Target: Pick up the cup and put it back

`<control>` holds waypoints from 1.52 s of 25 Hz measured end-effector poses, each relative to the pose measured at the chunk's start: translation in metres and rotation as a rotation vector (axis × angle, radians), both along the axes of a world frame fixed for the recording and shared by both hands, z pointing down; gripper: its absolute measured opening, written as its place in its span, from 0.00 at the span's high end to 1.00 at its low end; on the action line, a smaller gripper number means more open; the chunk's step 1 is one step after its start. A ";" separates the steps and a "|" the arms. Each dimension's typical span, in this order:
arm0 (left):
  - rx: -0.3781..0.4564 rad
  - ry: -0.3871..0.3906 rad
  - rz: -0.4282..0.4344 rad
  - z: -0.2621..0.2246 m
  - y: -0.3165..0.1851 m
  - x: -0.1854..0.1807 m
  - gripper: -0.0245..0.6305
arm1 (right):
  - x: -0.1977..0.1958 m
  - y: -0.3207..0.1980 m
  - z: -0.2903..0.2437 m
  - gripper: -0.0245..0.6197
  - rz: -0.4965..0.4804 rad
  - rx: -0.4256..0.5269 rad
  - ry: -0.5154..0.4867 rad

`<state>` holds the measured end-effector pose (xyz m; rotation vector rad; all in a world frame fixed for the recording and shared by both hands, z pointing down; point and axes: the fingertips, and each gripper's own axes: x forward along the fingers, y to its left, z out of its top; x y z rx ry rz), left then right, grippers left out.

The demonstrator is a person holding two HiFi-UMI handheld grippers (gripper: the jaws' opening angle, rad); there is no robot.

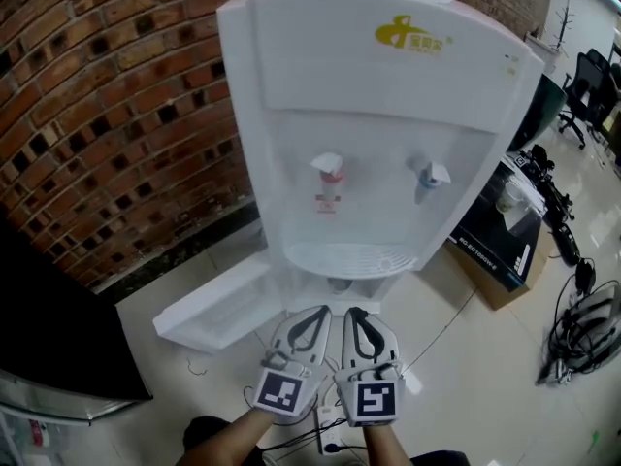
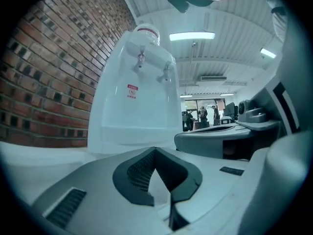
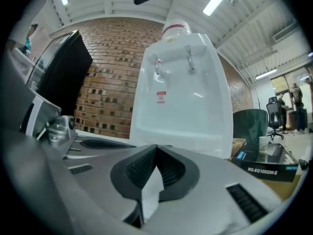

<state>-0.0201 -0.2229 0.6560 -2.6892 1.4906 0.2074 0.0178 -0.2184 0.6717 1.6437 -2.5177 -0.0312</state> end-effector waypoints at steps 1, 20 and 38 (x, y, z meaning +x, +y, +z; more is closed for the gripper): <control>0.012 -0.002 0.006 -0.006 0.002 0.000 0.97 | -0.002 0.002 -0.004 0.95 -0.004 -0.001 0.006; 0.028 0.008 -0.001 -0.251 0.048 -0.011 0.97 | -0.016 0.042 -0.245 0.95 -0.046 -0.012 -0.008; 0.031 0.018 -0.007 -0.544 0.116 -0.007 0.97 | -0.021 0.105 -0.544 0.96 -0.071 -0.019 -0.078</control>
